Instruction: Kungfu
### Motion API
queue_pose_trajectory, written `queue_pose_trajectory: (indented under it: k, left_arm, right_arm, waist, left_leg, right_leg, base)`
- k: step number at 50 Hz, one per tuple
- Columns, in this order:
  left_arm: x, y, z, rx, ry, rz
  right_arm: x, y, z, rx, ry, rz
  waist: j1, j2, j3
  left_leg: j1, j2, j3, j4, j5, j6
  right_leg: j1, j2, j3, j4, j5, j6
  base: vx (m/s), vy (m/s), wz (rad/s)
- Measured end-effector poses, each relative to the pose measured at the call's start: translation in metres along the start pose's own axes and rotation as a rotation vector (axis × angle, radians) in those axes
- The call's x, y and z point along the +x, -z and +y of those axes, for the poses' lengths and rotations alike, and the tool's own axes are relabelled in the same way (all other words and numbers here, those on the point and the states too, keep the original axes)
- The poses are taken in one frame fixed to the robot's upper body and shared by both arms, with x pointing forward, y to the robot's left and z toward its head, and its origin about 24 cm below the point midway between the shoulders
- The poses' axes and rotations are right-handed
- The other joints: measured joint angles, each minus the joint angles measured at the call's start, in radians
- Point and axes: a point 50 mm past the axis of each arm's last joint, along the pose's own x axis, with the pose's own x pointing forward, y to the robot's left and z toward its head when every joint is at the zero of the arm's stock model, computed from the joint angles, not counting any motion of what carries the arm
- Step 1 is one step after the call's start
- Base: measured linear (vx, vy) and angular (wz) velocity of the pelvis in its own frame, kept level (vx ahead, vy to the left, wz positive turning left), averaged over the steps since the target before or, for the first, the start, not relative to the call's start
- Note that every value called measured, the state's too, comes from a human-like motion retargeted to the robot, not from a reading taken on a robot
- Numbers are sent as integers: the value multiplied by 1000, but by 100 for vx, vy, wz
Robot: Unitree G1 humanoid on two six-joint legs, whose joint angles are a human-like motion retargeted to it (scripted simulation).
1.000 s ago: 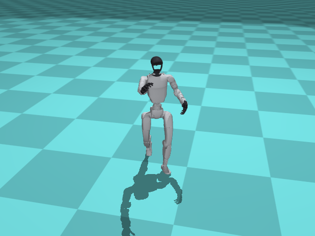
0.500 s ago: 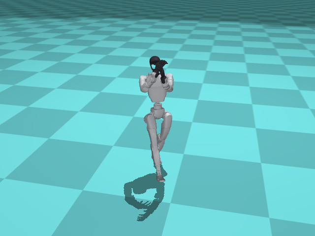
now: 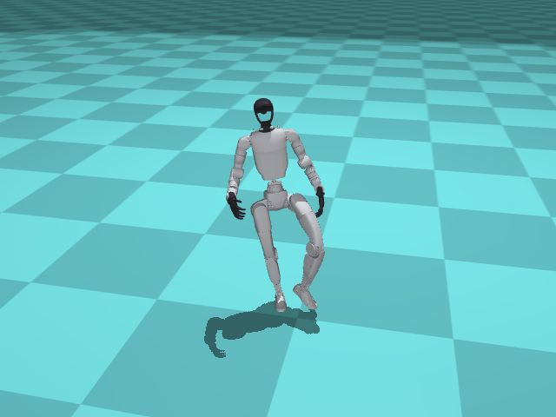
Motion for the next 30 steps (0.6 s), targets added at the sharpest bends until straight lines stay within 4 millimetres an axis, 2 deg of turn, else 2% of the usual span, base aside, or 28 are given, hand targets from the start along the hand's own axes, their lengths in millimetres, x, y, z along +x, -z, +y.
queue_pose_trajectory:
  k: [2, 3, 5, 7, 8, 9, 10, 11, 13, 15, 18, 20, 22, 23, 25, 28, 30]
  left_arm:
    - [-11, 67, -4, -76, 41, 190]
    - [-19, 95, -9, -111, 63, 260]
    - [-34, 141, -24, -171, 114, 371]
    - [-42, 164, -41, -187, 173, 414]
    - [-45, 171, -50, -181, 207, 420]
    - [-49, 179, -58, -167, 252, 423]
    - [-54, 187, -66, -149, 302, 424]
    - [-58, 191, -72, -121, 370, 419]
    - [-63, 191, -81, -48, 528, 395]
    - [-66, 181, -84, 70, 709, 364]
    - [-70, 166, -83, 290, 931, 346]
    - [-71, 155, -79, 415, 987, 329]
    - [-68, 145, -73, 502, 966, 300]
    - [-67, 140, -64, 545, 929, 282]
    - [-64, 132, -47, 598, 845, 298]
    - [-58, 121, -10, 609, 646, 403]
    - [-57, 105, 20, 593, 466, 462]
  right_arm:
    - [-43, 62, 5, 1, 36, 295]
    - [-65, 86, 11, -14, 28, 425]
    - [-104, 122, 27, -60, -39, 642]
    - [-134, 142, 44, -76, -174, 785]
    - [-147, 149, 53, -68, -253, 838]
    - [-159, 153, 62, -53, -338, 879]
    - [-170, 157, 71, -34, -424, 913]
    - [-179, 158, 81, -9, -502, 934]
    - [-187, 158, 98, 27, -634, 946]
    - [-185, 153, 110, 43, -746, 912]
    - [-184, 145, 126, 47, -892, 854]
    - [-180, 141, 137, 40, -933, 833]
    - [-176, 140, 141, 45, -919, 812]
    - [-172, 138, 144, 46, -918, 799]
    - [-170, 137, 143, 5, -947, 781]
    - [-181, 145, 125, -116, -1000, 879]
    - [-192, 153, 114, -166, -1014, 975]
  waist:
    - [30, -4, 24]
    - [44, -8, 46]
    - [86, -17, 112]
    - [109, -34, 163]
    - [107, -41, 174]
    - [114, -52, 183]
    - [126, -64, 190]
    - [127, -61, 193]
    - [130, -61, 197]
    - [140, -76, 193]
    - [154, -114, 159]
    - [129, -121, 119]
    - [78, -130, 73]
    - [67, -105, 60]
    - [46, -76, 20]
    - [-9, -77, -70]
    - [-51, -85, -130]
  left_leg:
    - [-69, -13, -22, -275, 153, -53]
    - [-76, -28, -38, -443, 248, -91]
    - [-54, -53, -109, -761, 366, -159]
    - [-79, -72, -118, -935, 181, -145]
    - [-113, -83, -105, -984, 11, -128]
    - [-130, -79, -62, -1006, -92, -131]
    - [-140, -68, -4, -1015, -162, -145]
    - [-158, -53, -21, -965, -114, -135]
    - [-195, -27, -74, -824, -34, -108]
    - [-227, -62, -178, -640, 32, -81]
    - [-205, -127, -196, -376, 160, -153]
    - [-205, -67, -98, -142, 105, -134]
    - [-154, 49, 38, 92, 10, -33]
    - [-144, 148, 50, 261, -50, 11]
    - [-93, 220, 30, 488, -82, 43]
    - [-17, 61, -33, 636, -37, -54]
    - [34, -40, -43, 682, -19, -102]
  right_leg:
    - [24, 43, 73, 0, -15, -49]
    - [47, 56, 107, 5, -25, -59]
    - [113, 67, 168, 21, -49, -62]
    - [154, 55, 179, 24, -64, -62]
    - [158, 49, 172, 20, -66, -62]
    - [160, 41, 184, 27, -71, -62]
    - [161, 32, 205, 38, -76, -62]
    - [158, 41, 216, 46, -80, -62]
    - [148, 44, 231, 53, -85, -62]
    - [135, 30, 242, 52, -90, -62]
    - [107, -5, 256, 58, -104, -62]
    - [80, -2, 231, 48, -102, -62]
    - [59, -14, 157, 30, -101, -62]
    - [50, 19, 136, 37, -111, -62]
    - [39, 49, 124, 27, -121, -62]
    - [6, 31, 123, 9, -132, -52]
    - [-17, 6, 112, 3, -145, -35]
  base:
    - [36, -17, -110]
    - [37, -6, -116]
    - [40, 1, -127]
    - [13, 0, -71]
    - [17, -3, -32]
    - [30, -5, -41]
    - [31, -4, -57]
    - [26, -2, -53]
    - [12, 0, -43]
    - [5, -6, -43]
    - [13, -14, -14]
    - [25, -23, 48]
    - [23, -26, 75]
    - [33, -17, 36]
    - [39, -14, 15]
    - [33, -10, 44]
    - [36, -7, 76]
